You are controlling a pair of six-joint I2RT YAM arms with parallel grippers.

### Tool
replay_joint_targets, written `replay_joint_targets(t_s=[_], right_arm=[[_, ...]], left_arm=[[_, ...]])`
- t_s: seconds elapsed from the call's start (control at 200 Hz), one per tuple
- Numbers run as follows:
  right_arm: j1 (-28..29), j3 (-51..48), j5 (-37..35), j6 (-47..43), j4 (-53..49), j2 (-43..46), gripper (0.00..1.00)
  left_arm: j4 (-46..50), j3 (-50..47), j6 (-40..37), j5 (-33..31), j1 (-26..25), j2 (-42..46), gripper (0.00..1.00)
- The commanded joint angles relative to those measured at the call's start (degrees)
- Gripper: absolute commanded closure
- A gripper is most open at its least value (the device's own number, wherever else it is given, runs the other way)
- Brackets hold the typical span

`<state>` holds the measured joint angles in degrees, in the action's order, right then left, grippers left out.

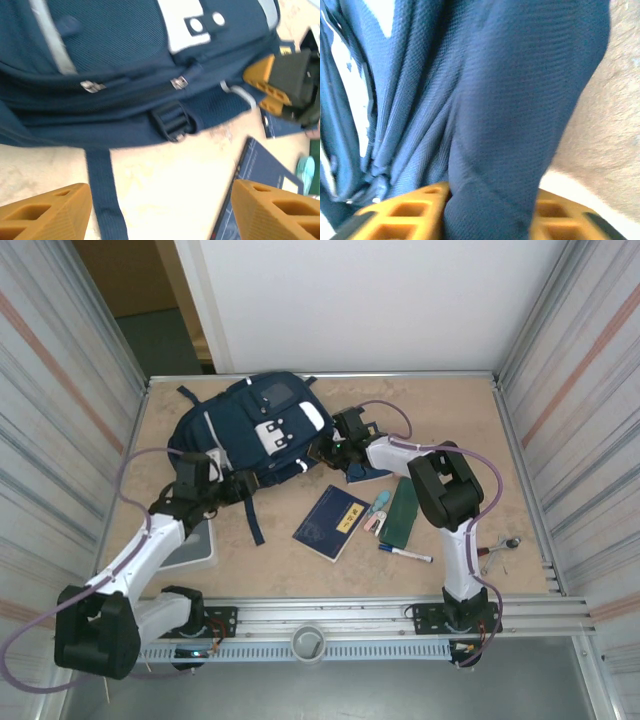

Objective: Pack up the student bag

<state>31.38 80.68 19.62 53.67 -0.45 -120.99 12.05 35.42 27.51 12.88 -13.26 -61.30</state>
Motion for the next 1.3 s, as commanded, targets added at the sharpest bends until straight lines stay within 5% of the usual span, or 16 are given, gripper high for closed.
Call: replay_joint_targets(t_s=[0.0,0.095,0.426,0.721,1.017,1.293], right_arm=[[-0.8,-1.4,4.4,5.8,8.3,5.2,0.88],[-0.9,-4.3,4.2,9.8,12.0,11.2,0.99],[0.8,-7.0,0.3,16.6,15.3,22.5,1.0],[2.3,-5.0,0.3,15.1,13.8,24.9,1.0],[2.5,-5.6,0.3,14.3,13.5,25.3,1.0],[2.3,-6.2,0.5,14.1,13.8,25.3,1.0]], left_arm=[[-1.5,-2.5,-2.9,-3.1,-4.6,1.6,0.26],[-5.5,-4.3,-4.7,-1.4,-6.6,1.5,0.29],[-25.3,-15.7,-17.8,-10.2,-17.6,7.2,0.37],[-39.5,-20.6,-26.9,-16.6,-17.7,5.4,0.51],[-45.9,-17.1,-27.5,-20.9,-15.2,-3.4,0.68],[-48.8,-14.5,-27.5,-17.7,-13.6,-7.8,0.65]])
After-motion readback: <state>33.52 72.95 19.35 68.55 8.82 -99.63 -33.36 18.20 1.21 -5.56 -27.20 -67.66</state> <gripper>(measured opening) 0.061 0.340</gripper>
